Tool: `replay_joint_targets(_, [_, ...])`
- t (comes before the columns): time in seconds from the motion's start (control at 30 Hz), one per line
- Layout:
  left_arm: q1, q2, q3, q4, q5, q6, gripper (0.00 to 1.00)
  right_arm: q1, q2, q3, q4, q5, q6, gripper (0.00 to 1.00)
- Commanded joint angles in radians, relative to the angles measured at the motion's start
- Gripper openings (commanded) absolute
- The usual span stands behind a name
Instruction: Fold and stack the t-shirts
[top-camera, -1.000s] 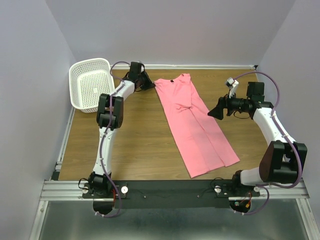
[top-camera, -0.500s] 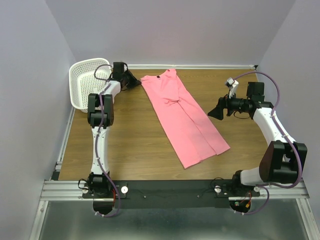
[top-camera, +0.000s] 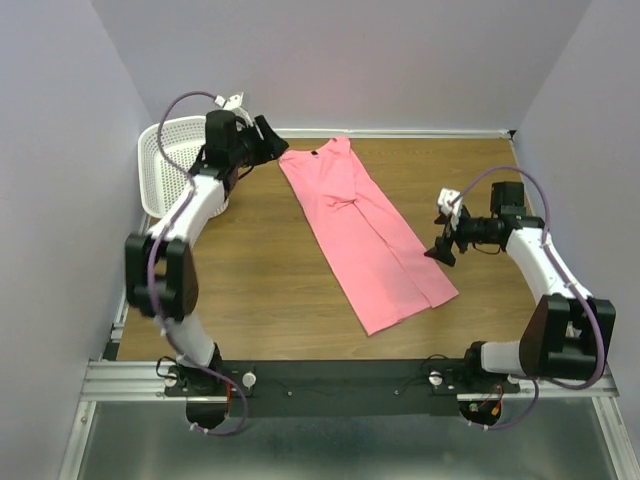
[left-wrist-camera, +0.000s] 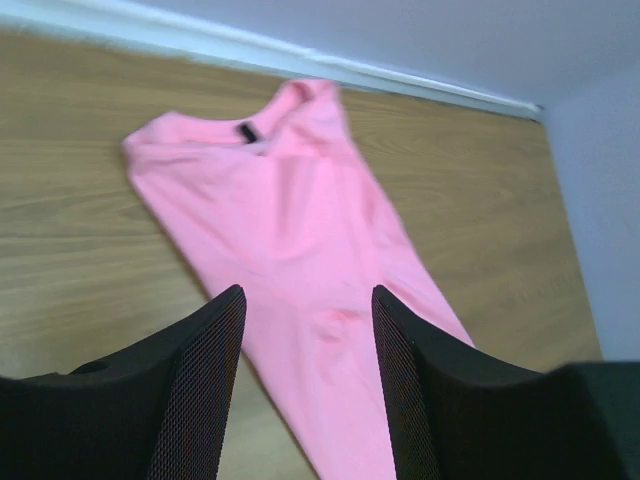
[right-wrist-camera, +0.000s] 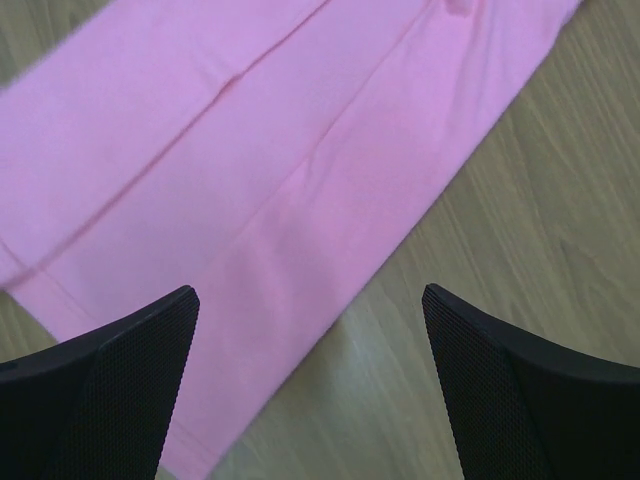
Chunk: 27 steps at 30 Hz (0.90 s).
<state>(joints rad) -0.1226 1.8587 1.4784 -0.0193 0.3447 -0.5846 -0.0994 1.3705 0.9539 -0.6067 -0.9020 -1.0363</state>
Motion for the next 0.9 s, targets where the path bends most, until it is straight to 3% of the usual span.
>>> replay_joint_targets(0.0, [-0.337,-0.361,-0.266,0.133,-0.178,0.561,0.66,0.001,-0.119,-0.211,-0.093,0.035,-0.726,1.0])
replay_joint_targets(0.07, [-0.566,-0.548,-0.439,0.142,-0.306,0.64,0.66,0.001,-0.084,-0.19,-0.272,0.055,-0.944,1.0])
replay_joint_targets(0.17, [-0.734,-0.648,-0.628,0.147,-0.409,0.599,0.66,-0.002,0.065,-0.08,-0.523,0.125,-1.102,0.95])
replay_joint_targets(0.2, [-0.849,-0.708,-0.715,0.156,-0.449,0.562,0.65,-0.003,0.105,-0.031,-0.651,0.149,-1.187,0.89])
replay_joint_targets(0.27, [-0.949,-0.749,-0.783,0.188,-0.487,0.514,0.65,-0.005,0.141,-0.036,-0.694,0.184,-1.231,0.87])
replay_joint_targets(0.43, [-1.185,-0.73,-0.901,0.27,-0.578,0.442,0.61,-0.005,0.096,-0.13,-0.564,0.259,-1.228,0.82])
replay_joint_targets(0.7, [-1.278,-0.324,-0.739,0.286,-0.633,0.46,0.59,-0.01,0.127,-0.138,-0.521,0.325,-1.186,0.73])
replay_joint_targets(0.87, [-1.278,-0.205,-0.676,0.294,-0.667,0.44,0.58,-0.034,0.141,-0.13,-0.525,0.308,-1.174,0.7])
